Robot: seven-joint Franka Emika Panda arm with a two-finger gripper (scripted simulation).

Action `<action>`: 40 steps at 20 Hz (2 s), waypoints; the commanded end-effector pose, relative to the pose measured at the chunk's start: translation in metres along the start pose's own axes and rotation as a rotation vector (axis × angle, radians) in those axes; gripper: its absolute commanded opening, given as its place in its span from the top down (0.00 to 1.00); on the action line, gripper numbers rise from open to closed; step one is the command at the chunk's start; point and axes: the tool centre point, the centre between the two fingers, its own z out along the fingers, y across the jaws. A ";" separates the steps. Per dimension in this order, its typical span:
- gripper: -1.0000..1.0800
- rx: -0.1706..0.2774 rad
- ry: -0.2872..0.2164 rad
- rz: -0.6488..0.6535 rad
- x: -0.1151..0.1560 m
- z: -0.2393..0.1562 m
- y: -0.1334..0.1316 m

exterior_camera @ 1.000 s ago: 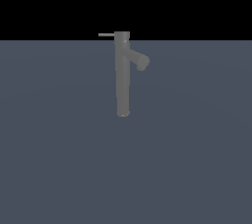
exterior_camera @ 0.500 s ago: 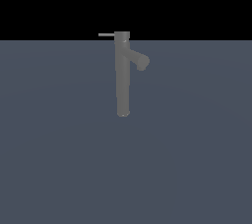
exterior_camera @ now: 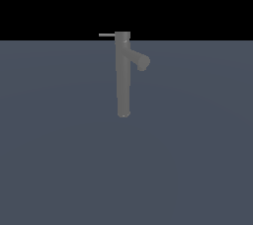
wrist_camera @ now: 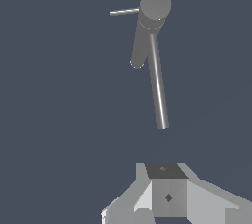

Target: Turn on the faucet by rotating a designated handle.

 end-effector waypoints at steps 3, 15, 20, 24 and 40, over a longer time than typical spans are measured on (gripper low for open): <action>1.00 0.002 -0.001 -0.021 0.035 0.023 -0.002; 1.00 0.007 -0.005 -0.074 0.124 0.078 -0.012; 1.00 0.009 -0.006 -0.096 0.161 0.100 -0.017; 1.00 0.010 -0.008 -0.111 0.185 0.114 -0.021; 1.00 0.011 -0.009 -0.133 0.223 0.135 -0.027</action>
